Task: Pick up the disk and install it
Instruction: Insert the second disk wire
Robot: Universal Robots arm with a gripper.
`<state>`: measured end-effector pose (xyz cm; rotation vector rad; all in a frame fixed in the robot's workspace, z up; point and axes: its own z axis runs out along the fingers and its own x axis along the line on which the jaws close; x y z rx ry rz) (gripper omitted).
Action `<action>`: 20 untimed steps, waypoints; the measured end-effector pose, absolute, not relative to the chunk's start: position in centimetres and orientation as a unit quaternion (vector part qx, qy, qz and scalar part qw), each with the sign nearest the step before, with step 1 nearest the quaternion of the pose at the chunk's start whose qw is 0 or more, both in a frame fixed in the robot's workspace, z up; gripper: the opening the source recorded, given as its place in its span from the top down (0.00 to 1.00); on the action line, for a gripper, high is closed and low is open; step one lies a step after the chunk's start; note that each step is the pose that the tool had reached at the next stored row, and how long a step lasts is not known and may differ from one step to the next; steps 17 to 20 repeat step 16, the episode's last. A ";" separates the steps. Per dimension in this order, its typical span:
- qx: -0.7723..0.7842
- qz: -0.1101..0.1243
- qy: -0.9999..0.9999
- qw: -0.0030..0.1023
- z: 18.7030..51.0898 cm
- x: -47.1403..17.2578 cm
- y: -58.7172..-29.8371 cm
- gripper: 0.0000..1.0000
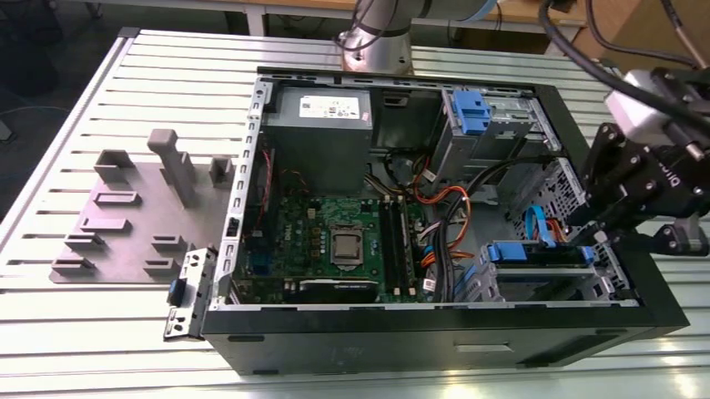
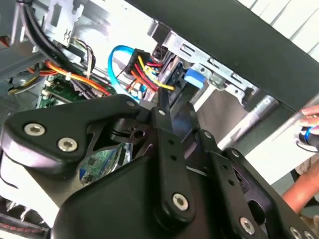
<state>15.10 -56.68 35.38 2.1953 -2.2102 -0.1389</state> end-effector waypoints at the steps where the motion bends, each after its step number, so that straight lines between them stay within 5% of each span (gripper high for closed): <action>1: 0.704 -0.045 -0.709 0.012 35.8 15.1 -56.7 0.70; 20: 0.704 -0.038 -0.709 0.004 36.1 13.7 -56.7 0.70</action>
